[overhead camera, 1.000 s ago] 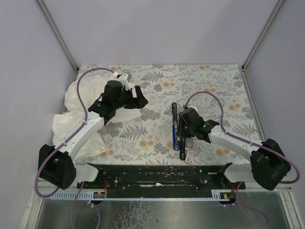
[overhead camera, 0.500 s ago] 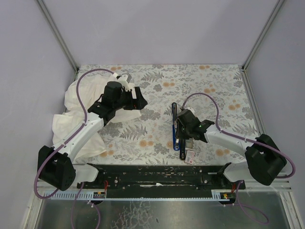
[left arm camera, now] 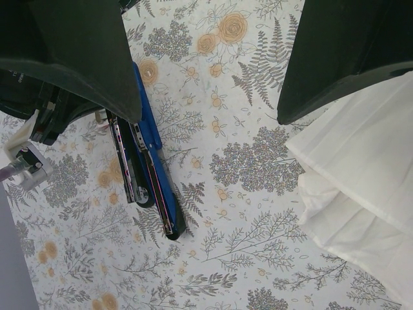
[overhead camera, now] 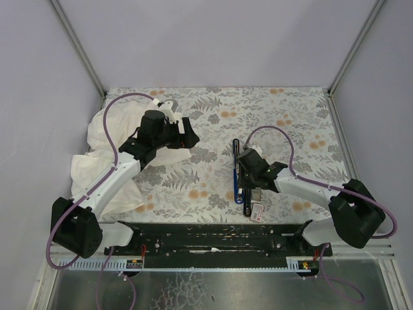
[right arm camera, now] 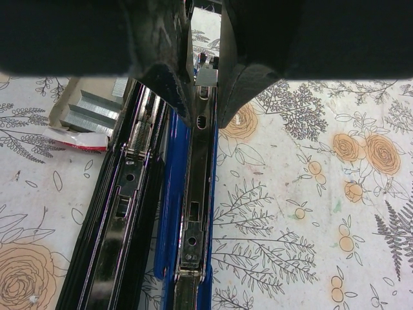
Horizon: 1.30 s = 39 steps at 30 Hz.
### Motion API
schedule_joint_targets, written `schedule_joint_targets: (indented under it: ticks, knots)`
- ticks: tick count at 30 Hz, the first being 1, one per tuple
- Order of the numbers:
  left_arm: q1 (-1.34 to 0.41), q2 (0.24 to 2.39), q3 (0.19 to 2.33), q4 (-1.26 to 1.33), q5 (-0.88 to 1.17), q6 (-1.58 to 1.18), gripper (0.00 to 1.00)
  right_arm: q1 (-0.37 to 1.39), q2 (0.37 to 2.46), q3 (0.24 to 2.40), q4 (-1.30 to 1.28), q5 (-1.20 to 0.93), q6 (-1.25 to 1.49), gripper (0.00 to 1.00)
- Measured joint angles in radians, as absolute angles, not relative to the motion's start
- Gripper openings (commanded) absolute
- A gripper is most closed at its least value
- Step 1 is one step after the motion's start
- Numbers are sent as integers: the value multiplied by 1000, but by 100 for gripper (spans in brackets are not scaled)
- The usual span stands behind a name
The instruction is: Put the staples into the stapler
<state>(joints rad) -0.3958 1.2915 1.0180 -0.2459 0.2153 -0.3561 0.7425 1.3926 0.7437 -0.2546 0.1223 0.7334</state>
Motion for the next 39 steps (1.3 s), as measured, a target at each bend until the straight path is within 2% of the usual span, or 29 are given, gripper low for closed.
schedule_joint_targets:
  ticks: [22,39]
  knots:
    - [-383,1291,1018,-246,216,-356,86,788,1427,770,-268,202,716,23]
    - [-379,1291,1018,-246,216,-356,86,803,1440,786,-268,204,715,42]
